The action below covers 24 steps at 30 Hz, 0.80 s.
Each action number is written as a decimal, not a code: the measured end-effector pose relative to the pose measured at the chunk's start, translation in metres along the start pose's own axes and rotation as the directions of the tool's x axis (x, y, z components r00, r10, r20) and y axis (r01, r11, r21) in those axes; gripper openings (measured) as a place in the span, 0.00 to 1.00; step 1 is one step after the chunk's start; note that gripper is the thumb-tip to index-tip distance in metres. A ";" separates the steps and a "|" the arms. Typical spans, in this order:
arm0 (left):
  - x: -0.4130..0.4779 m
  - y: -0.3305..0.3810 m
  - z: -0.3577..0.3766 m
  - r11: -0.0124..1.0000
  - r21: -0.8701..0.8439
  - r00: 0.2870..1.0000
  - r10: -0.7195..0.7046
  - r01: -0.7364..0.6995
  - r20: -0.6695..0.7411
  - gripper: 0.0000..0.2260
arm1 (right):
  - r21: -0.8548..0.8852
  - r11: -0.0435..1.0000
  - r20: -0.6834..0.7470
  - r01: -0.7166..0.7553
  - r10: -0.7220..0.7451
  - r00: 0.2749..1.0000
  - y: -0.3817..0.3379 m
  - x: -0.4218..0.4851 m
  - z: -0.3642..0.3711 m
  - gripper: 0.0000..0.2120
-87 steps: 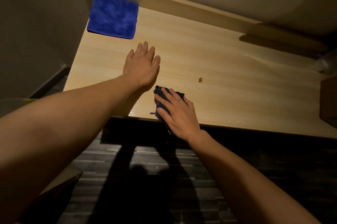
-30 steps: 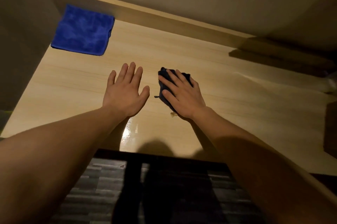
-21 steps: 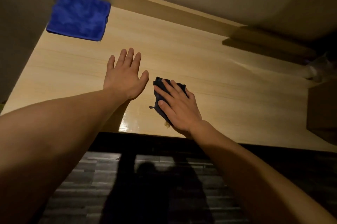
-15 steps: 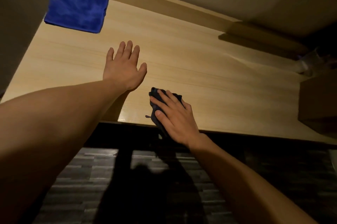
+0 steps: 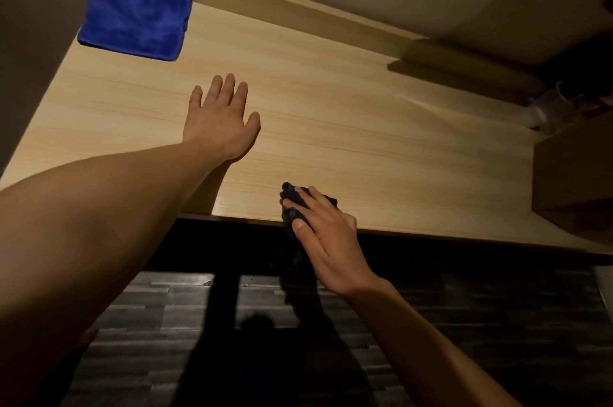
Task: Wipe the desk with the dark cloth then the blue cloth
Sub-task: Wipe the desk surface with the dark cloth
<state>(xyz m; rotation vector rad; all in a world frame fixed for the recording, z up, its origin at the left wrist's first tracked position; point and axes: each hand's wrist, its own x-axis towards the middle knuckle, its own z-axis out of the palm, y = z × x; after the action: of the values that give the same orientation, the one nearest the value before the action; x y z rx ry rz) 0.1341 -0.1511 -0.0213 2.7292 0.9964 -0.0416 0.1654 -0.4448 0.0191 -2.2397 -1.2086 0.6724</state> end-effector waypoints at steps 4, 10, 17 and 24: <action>0.002 -0.001 0.002 1.000 0.008 1.000 -0.005 0.005 0.016 0.34 | 0.003 1.000 -0.033 -0.013 0.013 0.999 0.005 -0.001 -0.001 0.22; 0.005 0.029 -0.004 0.999 -0.040 1.000 -0.001 0.000 -0.025 0.32 | -0.016 0.999 -0.216 -0.045 0.040 0.976 0.027 0.048 -0.051 0.23; 0.025 0.108 0.015 0.987 -0.157 0.999 -0.027 0.029 0.018 0.31 | -0.155 0.984 -0.314 -0.088 0.035 0.949 0.074 0.160 -0.127 0.21; 0.030 0.111 0.029 0.996 -0.051 0.997 -0.076 0.076 -0.004 0.33 | -0.372 0.928 -0.191 0.016 -0.093 0.977 0.114 0.279 -0.149 0.23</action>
<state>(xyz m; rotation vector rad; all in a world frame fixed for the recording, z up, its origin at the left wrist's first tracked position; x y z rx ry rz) 0.2299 -0.2212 -0.0296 2.6460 1.0878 -0.0214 0.4633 -0.2895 0.0082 -2.4912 -1.3755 0.1908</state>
